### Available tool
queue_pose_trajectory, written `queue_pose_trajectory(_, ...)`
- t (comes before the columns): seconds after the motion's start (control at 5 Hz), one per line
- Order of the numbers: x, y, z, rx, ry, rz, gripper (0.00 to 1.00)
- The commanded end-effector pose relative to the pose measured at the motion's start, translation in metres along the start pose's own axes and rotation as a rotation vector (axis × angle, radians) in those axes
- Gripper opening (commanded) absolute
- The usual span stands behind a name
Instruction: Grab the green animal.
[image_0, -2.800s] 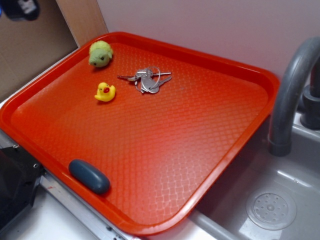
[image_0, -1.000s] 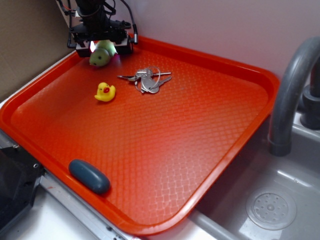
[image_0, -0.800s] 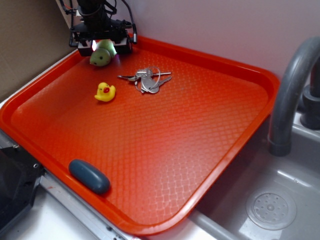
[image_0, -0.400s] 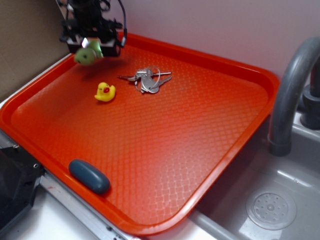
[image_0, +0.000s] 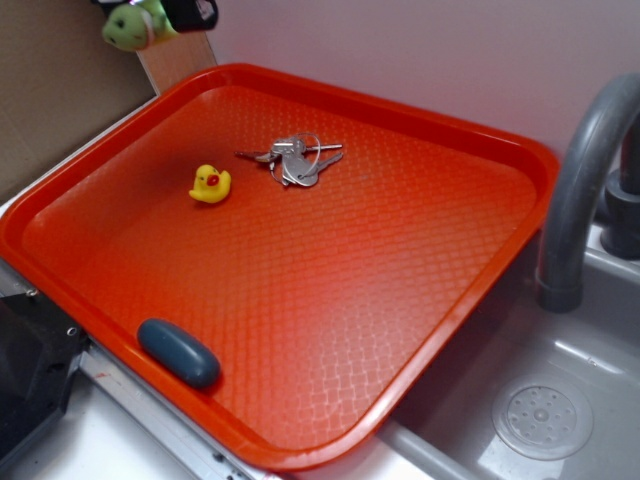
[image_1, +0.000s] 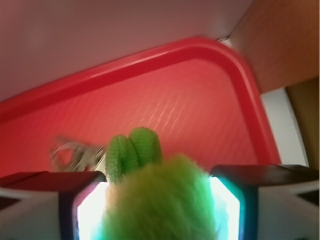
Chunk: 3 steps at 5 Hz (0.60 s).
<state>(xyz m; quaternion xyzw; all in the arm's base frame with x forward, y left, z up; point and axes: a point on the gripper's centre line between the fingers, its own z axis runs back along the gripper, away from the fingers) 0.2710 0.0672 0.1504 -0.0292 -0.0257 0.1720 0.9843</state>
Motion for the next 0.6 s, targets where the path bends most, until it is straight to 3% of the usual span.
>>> queue_pose_trajectory(0.0,-0.039,-0.039,0.099,-0.191,-0.038,-0.099,0.00)
queue_pose_trajectory(0.2,-0.057,-0.052,0.119,-0.229,-0.091,-0.101,0.00)
queue_pose_trajectory(0.4,-0.053,-0.053,0.100,-0.175,-0.019,-0.088,0.00)
